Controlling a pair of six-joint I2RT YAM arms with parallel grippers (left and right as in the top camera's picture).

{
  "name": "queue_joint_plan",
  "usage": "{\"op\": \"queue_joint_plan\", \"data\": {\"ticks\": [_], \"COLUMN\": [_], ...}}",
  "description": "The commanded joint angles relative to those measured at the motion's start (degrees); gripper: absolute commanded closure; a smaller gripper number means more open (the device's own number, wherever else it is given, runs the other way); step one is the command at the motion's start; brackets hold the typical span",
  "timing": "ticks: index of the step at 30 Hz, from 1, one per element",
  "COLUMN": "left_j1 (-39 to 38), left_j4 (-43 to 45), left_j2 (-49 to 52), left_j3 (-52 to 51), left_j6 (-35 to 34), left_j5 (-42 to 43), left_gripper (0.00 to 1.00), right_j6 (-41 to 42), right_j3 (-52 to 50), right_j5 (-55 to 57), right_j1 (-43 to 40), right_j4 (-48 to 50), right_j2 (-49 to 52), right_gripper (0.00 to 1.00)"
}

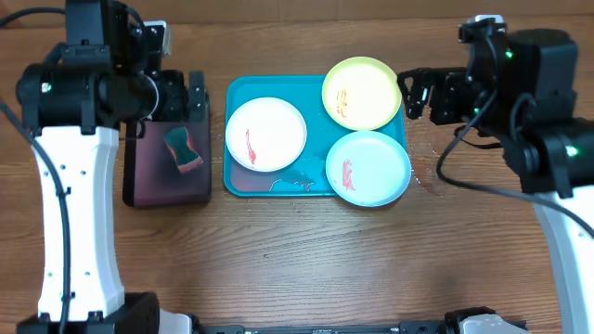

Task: Clean dirty plates on tray and stack at the side
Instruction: 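Move left gripper to the sponge and right gripper to the white plate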

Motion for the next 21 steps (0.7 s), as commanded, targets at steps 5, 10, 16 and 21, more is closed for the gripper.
{"op": "queue_joint_plan", "data": {"ticks": [5,10,16,21], "left_j1": [-0.44,-2.89,-6.01,-6.19], "left_j4": [-0.04,-3.17,-6.84,-6.84], "left_j2": [3.08,3.17,3.19,3.19], "left_j3": [1.53,1.53,1.53,1.53], "left_j6": [-0.72,-21.24,-29.00,-29.35], "left_j5": [7.80,-15.37,-27.91,-26.67], "left_gripper": [0.15,0.35,0.39,0.34], "right_j6": [0.33,6.21,9.35,11.67], "right_j3": [1.46,1.49,1.49,1.53], "right_j5": [-4.26,-4.28,-4.02,-2.10], "right_j1": [0.33,0.74,5.11,10.25], "right_j4": [0.46,2.93,6.36,10.54], "right_j2": [3.45,9.79,18.10,25.14], "right_gripper": [0.00,0.03,0.14,0.24]}}
